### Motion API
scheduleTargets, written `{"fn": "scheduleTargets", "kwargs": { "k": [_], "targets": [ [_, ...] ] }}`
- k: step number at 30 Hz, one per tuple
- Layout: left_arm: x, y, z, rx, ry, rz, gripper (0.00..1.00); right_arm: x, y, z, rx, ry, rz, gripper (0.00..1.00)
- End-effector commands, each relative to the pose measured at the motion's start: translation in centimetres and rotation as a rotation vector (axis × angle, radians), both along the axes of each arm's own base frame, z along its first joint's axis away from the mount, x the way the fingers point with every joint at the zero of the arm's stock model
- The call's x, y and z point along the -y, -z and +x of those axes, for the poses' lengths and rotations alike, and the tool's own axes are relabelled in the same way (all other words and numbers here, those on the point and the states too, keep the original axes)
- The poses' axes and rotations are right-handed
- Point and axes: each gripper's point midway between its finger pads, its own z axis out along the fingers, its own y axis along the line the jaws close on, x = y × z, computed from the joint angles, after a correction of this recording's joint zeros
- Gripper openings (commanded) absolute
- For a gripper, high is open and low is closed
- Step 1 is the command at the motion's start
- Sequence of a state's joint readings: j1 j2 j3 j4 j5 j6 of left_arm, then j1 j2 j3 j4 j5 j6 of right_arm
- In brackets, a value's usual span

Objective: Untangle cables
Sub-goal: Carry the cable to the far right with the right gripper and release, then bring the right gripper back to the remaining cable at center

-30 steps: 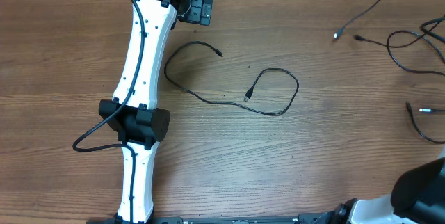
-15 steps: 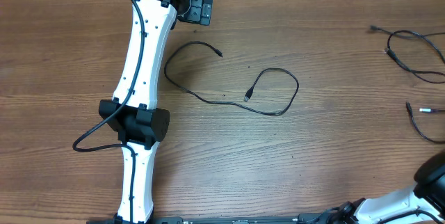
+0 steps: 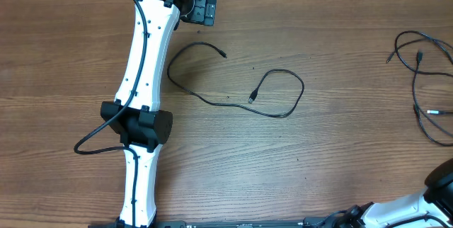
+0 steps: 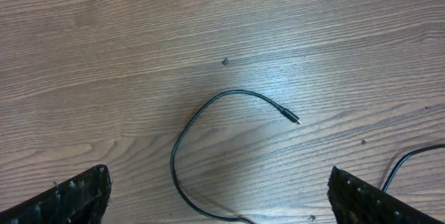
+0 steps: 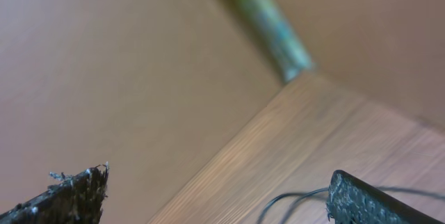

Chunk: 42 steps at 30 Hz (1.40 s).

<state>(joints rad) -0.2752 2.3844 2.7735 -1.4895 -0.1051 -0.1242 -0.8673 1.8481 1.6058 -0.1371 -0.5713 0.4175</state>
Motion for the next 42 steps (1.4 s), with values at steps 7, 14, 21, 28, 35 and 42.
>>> {"fn": "scheduleTargets", "kwargs": {
  "k": [7, 14, 21, 28, 35, 42],
  "targets": [
    [0.8, -0.2, -0.1, 0.006, 0.006, -0.015, 1.00, -12.4, 3.4, 4.1, -0.123, -0.399, 0.054, 1.00],
    [0.8, -0.2, -0.1, 0.006, 0.006, -0.015, 1.00, -25.2, 7.7, 4.8, -0.317, -0.709, 0.064, 1.00],
    [0.8, -0.2, -0.1, 0.006, 0.006, -0.015, 1.00, -35.4, 11.9, 2.1, -0.526, -0.977, -0.022, 1.00],
    [0.8, -0.3, -0.1, 0.006, 0.006, -0.015, 1.00, -44.2, 16.9, -2.8, -0.603, -1.388, -0.303, 1.00],
    [0.8, -0.2, -0.1, 0.006, 0.006, -0.015, 1.00, -50.6, 19.9, -7.4, -0.562, -1.731, -0.556, 1.00],
    [0.8, -0.2, -0.1, 0.006, 0.006, -0.015, 1.00, -55.0, 21.0, -9.2, -0.564, -1.857, -0.768, 1.00]
  ]
}}
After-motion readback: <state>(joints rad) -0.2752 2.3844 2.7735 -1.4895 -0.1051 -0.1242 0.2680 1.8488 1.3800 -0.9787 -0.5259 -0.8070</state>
